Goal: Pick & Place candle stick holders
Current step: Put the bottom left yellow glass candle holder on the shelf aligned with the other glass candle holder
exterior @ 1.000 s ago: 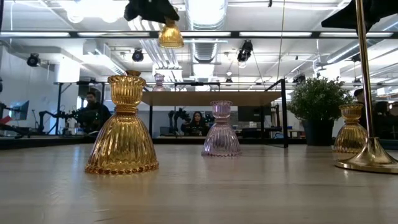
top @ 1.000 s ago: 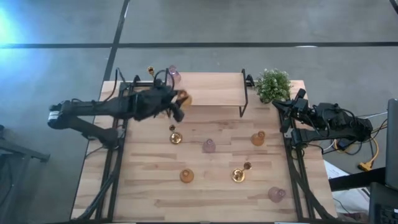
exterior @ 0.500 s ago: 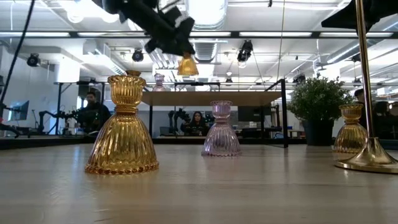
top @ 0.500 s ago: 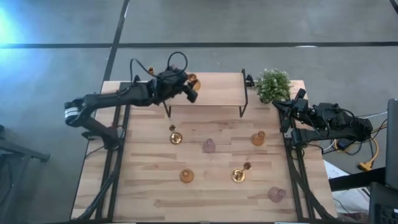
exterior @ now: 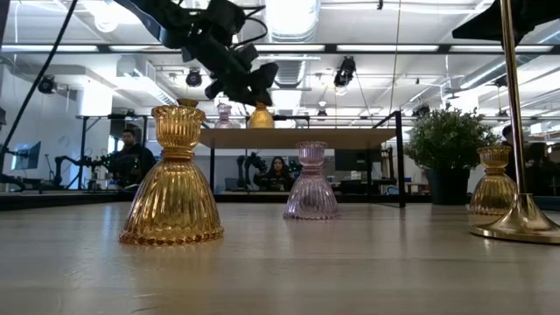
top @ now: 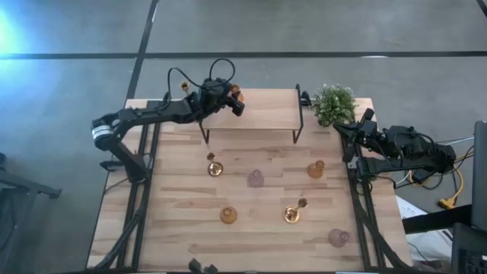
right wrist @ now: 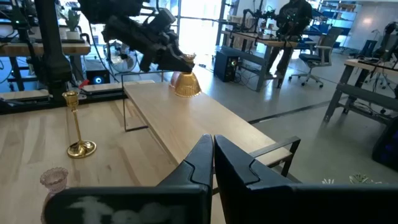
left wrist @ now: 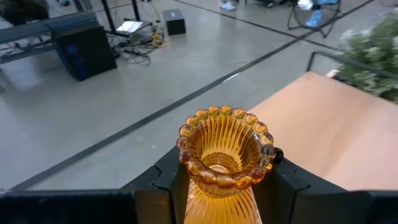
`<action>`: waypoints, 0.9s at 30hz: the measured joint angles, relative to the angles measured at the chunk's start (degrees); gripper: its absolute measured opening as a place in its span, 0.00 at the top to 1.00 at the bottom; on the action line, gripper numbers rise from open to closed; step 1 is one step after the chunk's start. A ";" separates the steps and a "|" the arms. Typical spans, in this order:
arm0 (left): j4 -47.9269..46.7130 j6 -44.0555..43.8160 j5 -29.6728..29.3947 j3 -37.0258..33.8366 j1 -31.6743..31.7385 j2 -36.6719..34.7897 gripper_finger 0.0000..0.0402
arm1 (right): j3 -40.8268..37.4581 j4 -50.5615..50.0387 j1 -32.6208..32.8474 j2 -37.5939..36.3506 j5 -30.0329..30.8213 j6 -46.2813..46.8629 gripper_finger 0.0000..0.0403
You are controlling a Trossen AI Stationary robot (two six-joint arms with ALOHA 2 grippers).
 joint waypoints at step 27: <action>0.41 -3.43 -2.77 0.02 3.22 2.66 0.65 | 0.00 0.00 -0.02 -0.02 -0.02 0.00 0.98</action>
